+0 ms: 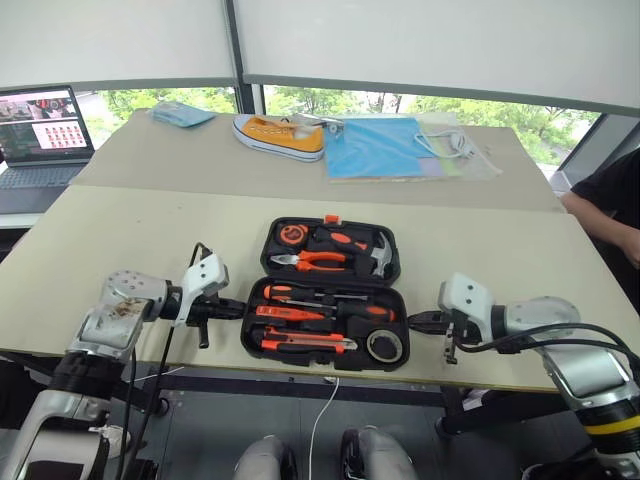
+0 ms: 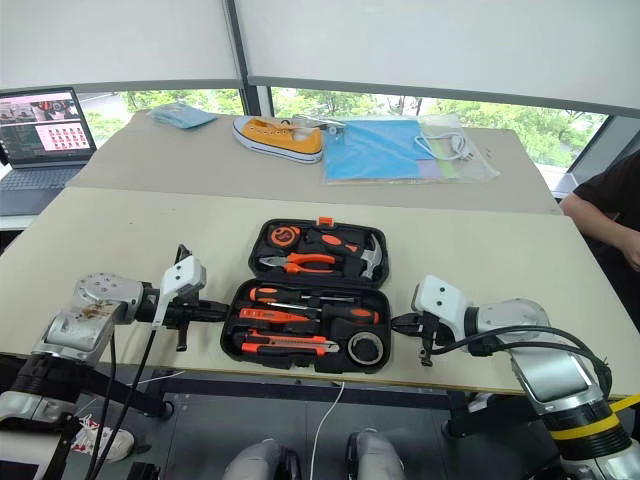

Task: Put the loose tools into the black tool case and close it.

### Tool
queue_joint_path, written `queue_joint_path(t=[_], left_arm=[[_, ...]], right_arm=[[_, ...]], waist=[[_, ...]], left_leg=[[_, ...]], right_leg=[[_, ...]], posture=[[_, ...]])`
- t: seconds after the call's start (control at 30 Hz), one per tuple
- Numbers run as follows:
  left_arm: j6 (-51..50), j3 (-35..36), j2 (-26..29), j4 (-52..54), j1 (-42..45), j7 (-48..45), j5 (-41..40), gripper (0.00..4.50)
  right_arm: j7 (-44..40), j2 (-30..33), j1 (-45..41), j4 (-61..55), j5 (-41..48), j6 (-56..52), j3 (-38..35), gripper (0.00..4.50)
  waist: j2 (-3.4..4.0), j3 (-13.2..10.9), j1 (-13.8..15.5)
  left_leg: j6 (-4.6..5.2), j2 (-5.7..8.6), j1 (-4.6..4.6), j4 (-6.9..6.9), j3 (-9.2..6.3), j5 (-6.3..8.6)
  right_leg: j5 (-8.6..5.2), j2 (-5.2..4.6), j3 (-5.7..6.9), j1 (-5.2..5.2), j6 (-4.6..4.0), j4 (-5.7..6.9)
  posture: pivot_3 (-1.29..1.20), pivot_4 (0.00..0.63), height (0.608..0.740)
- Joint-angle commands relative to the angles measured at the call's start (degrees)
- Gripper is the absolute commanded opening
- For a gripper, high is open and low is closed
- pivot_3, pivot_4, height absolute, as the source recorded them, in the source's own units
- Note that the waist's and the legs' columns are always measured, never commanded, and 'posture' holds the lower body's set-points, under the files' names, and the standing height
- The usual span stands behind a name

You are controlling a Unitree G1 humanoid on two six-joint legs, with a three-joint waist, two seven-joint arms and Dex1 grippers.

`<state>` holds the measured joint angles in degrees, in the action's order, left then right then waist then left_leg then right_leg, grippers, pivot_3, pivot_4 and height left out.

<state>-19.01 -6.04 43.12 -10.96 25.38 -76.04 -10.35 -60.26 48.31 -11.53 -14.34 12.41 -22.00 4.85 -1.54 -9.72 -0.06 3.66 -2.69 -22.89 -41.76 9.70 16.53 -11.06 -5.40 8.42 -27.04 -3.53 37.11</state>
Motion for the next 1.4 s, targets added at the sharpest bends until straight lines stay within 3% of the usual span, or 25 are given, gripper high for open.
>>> queue_joint_path(t=[0.03, 0.17, 0.27, 0.33, 0.5, 0.6, 0.63, 0.93, 0.97, 1.13, 1.4], left_arm=[[1.3, -0.8, -0.5, 2.8, -1.0, -0.1, -0.8, 0.09], [0.8, 1.0, 1.6, -1.0, 0.2, 1.3, 0.2, 0.09], [0.3, 2.2, 3.9, -6.1, 2.5, 1.7, 0.9, 0.79], [-3.4, 3.5, 4.7, -10.0, 5.9, 1.4, -0.8, 1.54], [-28.6, 9.2, -0.4, -23.5, 25.3, 7.7, -8.3, 3.24], [-32.5, 9.1, -3.3, -29.7, 31.5, 11.8, -7.4, 4.33], [-33.0, 8.4, -4.9, -32.3, 33.4, 13.7, -6.5, 4.5], [-28.6, 6.9, -14.3, -46.5, 40.6, 22.9, -1.8, 4.5], [-28.0, 6.6, -14.7, -47.3, 40.7, 23.2, -1.2, 4.5], [-25.7, 5.3, -15.3, -48.2, 39.7, 22.1, 0.8, 3.01], [-26.9, 6.3, -14.8, -48.0, 39.1, 20.7, 0.4, 0.0]], right_arm=[[1.9, -1.0, 1.3, -2.6, -0.3, 1.4, -0.4, 0.0], [2.6, 1.2, 3.1, -0.2, -0.4, -0.5, -3.6, 0.0], [1.4, 3.9, 3.7, 0.9, 1.8, -3.1, -7.0, 0.8], [1.6, 4.4, 1.5, 1.7, 4.4, -7.3, -9.1, 1.5], [8.1, -2.2, -13.0, 5.1, 15.3, -28.8, -12.8, 3.13], [11.5, -5.6, -19.3, 8.2, 16.3, -34.5, -11.6, 4.15], [13.2, -7.4, -22.2, 10.7, 15.8, -36.2, -10.5, 4.48], [22.7, -16.3, -36.9, 34.5, 6.8, -34.2, -3.9, 4.48], [22.8, -16.7, -37.6, 36.4, 6.2, -33.3, -3.7, 4.24], [21.7, -17.8, -38.2, 40.9, 4.0, -30.8, -2.1, 2.78], [21.1, -19.0, -37.6, 39.7, 3.5, -31.1, -2.5, 0.02]], waist=[[0.01, 0.0, 0.1], [0.01, 0.0, 0.4], [0.01, 0.0, 0.6], [0.01, 0.0, 0.5], [-0.11, 0.0, 0.5], [-0.1, 0.0, 0.5], [-0.09, 0.0, 0.5], [-0.09, 0.0, -0.6], [-0.09, 0.0, -0.7], [-0.08, 0.0, -1.0], [-0.05, 0.1, -1.3]], left_leg=[[0.0, -0.01, 0.02, 0.0, 0.0, 0.0], [0.01, -0.01, 0.02, 0.0, 0.0, 0.01], [0.01, -0.01, 0.02, 0.0, 0.01, 0.01], [0.01, -0.02, 0.03, 0.0, 0.01, 0.01], [-0.08, -0.07, -0.05, -0.05, -0.1, -0.13], [-0.07, -0.04, -0.01, -0.03, -0.1, -0.15], [-0.07, -0.02, 0.04, -0.05, -0.09, -0.15], [-0.01, 0.28, -0.36, -0.03, -0.01, -0.15], [-0.01, 0.28, -0.35, -0.03, 0.0, -0.15], [-0.03, 0.28, -0.25, -0.02, 0.04, -0.15], [-0.09, 0.26, 0.11, -0.04, 0.1, -0.17]], right_leg=[[0.0, -0.01, -0.01, 0.01, 0.0, 0.01], [0.0, -0.02, -0.01, 0.01, 0.0, 0.02], [0.0, -0.02, 0.0, 0.01, 0.0, 0.02], [0.01, -0.01, 0.01, 0.01, 0.0, 0.02], [0.14, 0.13, 0.11, -0.02, 0.21, 0.08], [0.16, 0.12, 0.08, 0.03, 0.23, 0.1], [0.13, 0.14, 0.06, 0.08, 0.17, 0.13], [0.34, 0.2, 0.15, -0.2, -0.2, 0.1], [0.33, 0.2, 0.14, -0.2, -0.19, 0.1], [0.27, 0.13, 0.09, -0.16, -0.08, 0.15], [0.13, -0.16, -0.1, -0.01, 0.13, 0.53]], posture=[[0.0, 0.15, 0.718], [0.0, 0.15, 0.718], [0.0, 0.15, 0.718], [0.0, 0.15, 0.718], [0.0, 0.15, 0.718], [0.0, 0.15, 0.718], [0.0, 0.15, 0.718], [0.0, 0.15, 0.718], [0.0, 0.15, 0.718], [0.0, 0.15, 0.718], [0.0, 0.15, 0.718]])
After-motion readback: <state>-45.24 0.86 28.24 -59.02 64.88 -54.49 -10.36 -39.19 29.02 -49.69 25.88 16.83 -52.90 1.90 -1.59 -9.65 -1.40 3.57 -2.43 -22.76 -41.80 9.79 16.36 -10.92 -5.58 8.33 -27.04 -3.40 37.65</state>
